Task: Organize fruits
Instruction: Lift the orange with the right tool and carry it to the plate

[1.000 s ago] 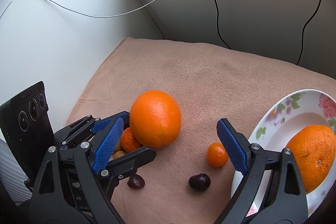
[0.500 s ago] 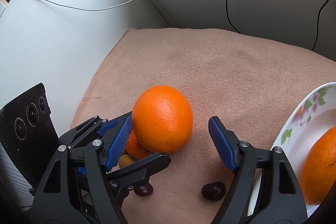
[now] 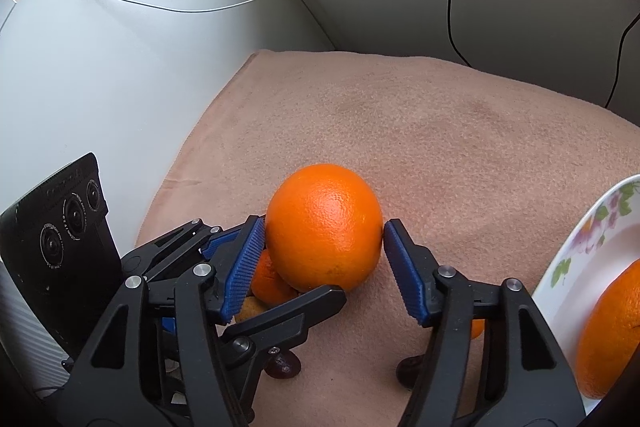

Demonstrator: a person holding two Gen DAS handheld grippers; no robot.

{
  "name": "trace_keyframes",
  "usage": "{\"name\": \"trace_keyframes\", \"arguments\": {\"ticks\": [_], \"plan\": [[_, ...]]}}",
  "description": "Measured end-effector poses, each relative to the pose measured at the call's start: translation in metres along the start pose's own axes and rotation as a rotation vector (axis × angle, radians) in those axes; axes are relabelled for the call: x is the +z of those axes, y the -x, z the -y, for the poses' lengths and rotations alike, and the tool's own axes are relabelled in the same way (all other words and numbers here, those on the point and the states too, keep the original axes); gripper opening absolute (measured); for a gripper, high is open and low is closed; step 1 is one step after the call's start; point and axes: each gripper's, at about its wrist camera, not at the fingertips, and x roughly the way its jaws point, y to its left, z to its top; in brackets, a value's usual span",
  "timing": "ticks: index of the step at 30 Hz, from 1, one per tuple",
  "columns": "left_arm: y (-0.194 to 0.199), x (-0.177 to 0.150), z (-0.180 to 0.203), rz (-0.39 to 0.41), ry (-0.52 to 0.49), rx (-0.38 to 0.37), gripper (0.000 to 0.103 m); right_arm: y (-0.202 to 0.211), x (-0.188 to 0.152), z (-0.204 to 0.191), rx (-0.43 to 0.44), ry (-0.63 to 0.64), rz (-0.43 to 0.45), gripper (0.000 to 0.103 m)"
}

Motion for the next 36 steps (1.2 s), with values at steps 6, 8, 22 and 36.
{"name": "trace_keyframes", "arguments": {"ticks": [6,8,22,36], "plan": [[0.001,-0.001,0.001,0.01,-0.003,0.01,0.065,0.002,-0.002,0.0,-0.011,0.012,0.002,0.065],[0.001,-0.001,0.0,0.013,0.002,0.008,0.065,0.004,-0.003,0.0,-0.014,0.018,0.006,0.064],[0.019,0.003,0.019,0.068,-0.028,0.008,0.065,0.036,-0.014,-0.003,-0.012,0.031,0.069,0.064],[0.028,0.005,0.07,0.115,-0.116,0.007,0.065,0.087,-0.035,0.011,-0.029,-0.003,0.147,0.064]]}}
